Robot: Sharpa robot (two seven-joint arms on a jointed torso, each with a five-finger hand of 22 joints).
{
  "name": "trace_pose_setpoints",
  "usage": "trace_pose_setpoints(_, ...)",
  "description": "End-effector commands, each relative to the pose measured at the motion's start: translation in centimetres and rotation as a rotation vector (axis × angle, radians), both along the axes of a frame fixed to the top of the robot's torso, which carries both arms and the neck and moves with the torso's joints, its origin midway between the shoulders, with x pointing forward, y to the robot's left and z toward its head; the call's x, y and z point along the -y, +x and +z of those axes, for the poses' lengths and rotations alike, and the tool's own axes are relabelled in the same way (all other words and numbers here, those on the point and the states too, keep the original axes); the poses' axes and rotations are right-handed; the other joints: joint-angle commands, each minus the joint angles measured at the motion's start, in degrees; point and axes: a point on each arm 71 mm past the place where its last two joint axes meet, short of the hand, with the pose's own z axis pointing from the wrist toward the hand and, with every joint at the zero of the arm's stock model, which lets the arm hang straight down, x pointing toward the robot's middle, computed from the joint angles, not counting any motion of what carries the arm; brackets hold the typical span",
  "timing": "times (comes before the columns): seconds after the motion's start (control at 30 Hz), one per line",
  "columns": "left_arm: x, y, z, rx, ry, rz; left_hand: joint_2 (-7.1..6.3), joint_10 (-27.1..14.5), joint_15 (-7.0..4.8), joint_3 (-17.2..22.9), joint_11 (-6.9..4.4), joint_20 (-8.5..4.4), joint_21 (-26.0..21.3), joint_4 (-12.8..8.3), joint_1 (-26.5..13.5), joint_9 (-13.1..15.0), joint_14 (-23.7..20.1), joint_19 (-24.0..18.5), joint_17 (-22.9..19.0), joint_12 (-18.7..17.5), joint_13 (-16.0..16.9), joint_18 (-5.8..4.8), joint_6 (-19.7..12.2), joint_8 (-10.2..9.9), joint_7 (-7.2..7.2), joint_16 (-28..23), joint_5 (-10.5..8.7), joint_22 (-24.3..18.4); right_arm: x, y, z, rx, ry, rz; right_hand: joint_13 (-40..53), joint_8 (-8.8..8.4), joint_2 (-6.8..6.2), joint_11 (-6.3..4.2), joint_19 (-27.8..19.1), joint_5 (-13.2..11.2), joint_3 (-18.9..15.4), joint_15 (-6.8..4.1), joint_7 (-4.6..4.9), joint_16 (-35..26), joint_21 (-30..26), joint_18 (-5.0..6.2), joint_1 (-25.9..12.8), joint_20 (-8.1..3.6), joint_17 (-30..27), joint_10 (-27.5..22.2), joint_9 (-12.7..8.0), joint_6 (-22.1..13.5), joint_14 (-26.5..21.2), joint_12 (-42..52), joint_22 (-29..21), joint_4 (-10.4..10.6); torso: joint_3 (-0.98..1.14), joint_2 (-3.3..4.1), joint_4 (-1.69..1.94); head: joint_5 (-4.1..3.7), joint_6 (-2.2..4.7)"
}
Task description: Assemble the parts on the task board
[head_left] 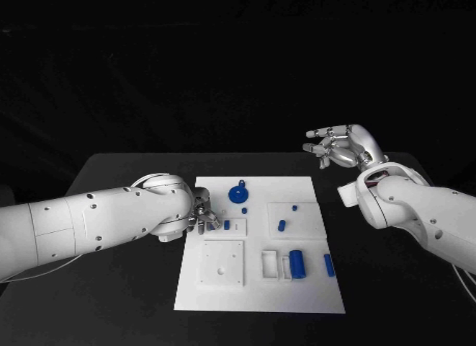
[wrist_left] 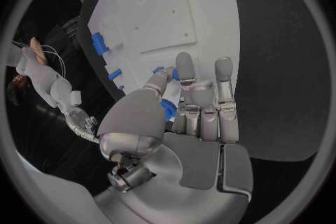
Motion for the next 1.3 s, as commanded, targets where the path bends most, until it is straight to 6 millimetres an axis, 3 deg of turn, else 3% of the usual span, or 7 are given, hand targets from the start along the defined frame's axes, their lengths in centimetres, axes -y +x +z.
trace_pose_setpoints(0.03, 0.3, -0.3, -0.6, -0.024, 0.001, -0.02, -0.53, 2.76, 0.02, -0.75, -0.69, -0.07, -0.23, 1.25, 0.35, 0.05, 0.22, 0.52, -0.05, -0.23, 0.09, -0.54, 7.22, -0.29, -6.67, -0.21, -0.17, 1.08, -0.2, -0.1, 0.0, 0.002, -0.003, 0.022, -0.08, -0.24, 0.02, -0.05, 1.72, 0.28, 0.27, -0.01, 0.12, -0.31, -0.24, 0.27, -0.57, -0.35, 0.06, -0.44, -0.06, 0.15, 0.11, 0.19, 0.05, 0.08, -0.03, -0.02, 0.04, 0.0, 0.02)
trace_pose_setpoints(0.17, 0.2, -0.2, -0.6, -0.025, 0.006, -0.015, -1.79, 2.77, -0.03, -2.65, -0.69, -0.12, -0.48, 3.44, 0.51, 0.0, 0.04, 0.53, -0.52, -0.4, 0.07, -0.66, 7.08, -0.44, -6.71, -0.54, -1.12, 1.05, -0.2, -0.1, 0.0, 0.002, -0.004, 0.022, -0.08, -0.24, 0.02, -0.05, 1.72, 0.28, 0.27, -0.01, 0.12, -0.31, -0.24, 0.27, -0.57, -0.35, 0.06, -0.44, -0.06, 0.15, 0.11, 0.19, 0.05, 0.08, -0.04, 0.0, 0.03, -0.03, -0.01)
trace_pose_setpoints(0.33, -0.1, -0.1, -0.5, -0.013, 0.012, -0.005, -3.47, 2.73, -0.11, -6.76, -0.73, -0.22, -0.79, 8.36, 0.37, 0.02, -0.05, 0.66, -0.95, -0.6, 0.12, -0.81, 7.12, -0.37, -6.88, -0.74, -10.11, 1.05, -0.2, -0.1, 0.0, 0.002, -0.005, 0.021, -0.09, -0.24, -0.06, -0.03, 1.7, 0.29, 0.28, 0.0, 0.14, -0.34, -0.29, 0.27, -0.66, -0.33, 0.06, -0.47, -0.06, 0.08, 0.08, 0.18, 0.04, 0.15, -0.08, 0.0, 0.04, -0.04, 0.02)
trace_pose_setpoints(0.63, -0.6, 0.0, -0.4, 0.01, 0.013, 0.012, -5.29, 2.71, -0.17, -9.76, -0.69, -0.28, -1.18, 14.23, 3.05, 0.02, -0.17, 0.87, -1.49, -0.78, 0.21, -0.85, 7.06, -0.21, -6.79, -0.96, -11.27, 1.09, -0.1, -0.1, -0.1, 0.001, -0.005, 0.02, -0.09, -0.24, -0.06, -0.03, 1.7, 0.29, 0.28, 0.0, 0.14, -0.34, -0.29, 0.27, -0.66, -0.33, 0.06, -0.47, -0.06, 0.08, 0.08, 0.18, 0.04, 0.15, -0.06, -0.01, 0.04, -0.11, 0.08)
trace_pose_setpoints(1.03, -1.4, 0.1, -0.2, 0.036, 0.007, 0.036, -5.89, 2.7, -0.2, -9.9, -0.67, -0.29, -1.26, 16.23, 3.54, 0.05, -0.2, 0.89, -1.73, -0.8, 0.22, -0.85, 7.04, -0.14, -6.76, -1.05, -11.44, 1.08, -0.1, -0.1, -0.2, -0.001, -0.006, 0.02, -0.09, -0.24, -0.06, -0.03, 1.7, 0.29, 0.28, 0.0, 0.14, -0.34, -0.29, 0.27, -0.66, -0.33, 0.06, -0.47, -0.06, 0.08, 0.08, 0.18, 0.04, 0.15, -0.05, 0.02, 0.01, -0.1, 0.1)
trace_pose_setpoints(1.2, -1.7, 0.2, 0.0, 0.05, -0.002, 0.047, -9.19, 2.71, -0.2, -8.56, -0.65, -0.3, -1.36, 19.7, 3.47, -0.08, -0.19, 0.95, -1.88, -0.82, 0.22, -0.83, 7.32, -0.17, -6.72, -1.15, -12.79, 1.09, 0.0, -0.1, -0.2, -0.003, -0.006, 0.019, -0.09, -0.24, -0.06, -0.03, 1.7, 0.29, 0.28, 0.0, 0.14, -0.34, -0.29, 0.27, -0.66, -0.33, 0.06, -0.47, -0.06, 0.08, 0.08, 0.18, 0.04, 0.15, -0.1, -0.03, 0.04, -0.17, 0.08)
trace_pose_setpoints(1.3, -1.8, 0.2, 0.1, 0.058, -0.007, 0.052, -10.7, 2.73, -0.17, -7.5, -0.61, -0.26, -1.39, 21.49, 3.09, -0.09, -0.22, 0.94, -1.99, -0.84, 0.21, -0.82, 7.54, -0.13, -6.62, -1.22, -16.84, 1.08, 0.0, -0.1, -0.3, -0.003, -0.006, 0.019, -0.09, -0.24, -0.06, -0.03, 1.7, 0.29, 0.28, 0.0, 0.14, -0.34, -0.29, 0.27, -0.66, -0.33, 0.06, -0.47, -0.06, 0.08, 0.08, 0.18, 0.04, 0.15, -0.06, -0.02, 0.03, -0.15, 0.1)
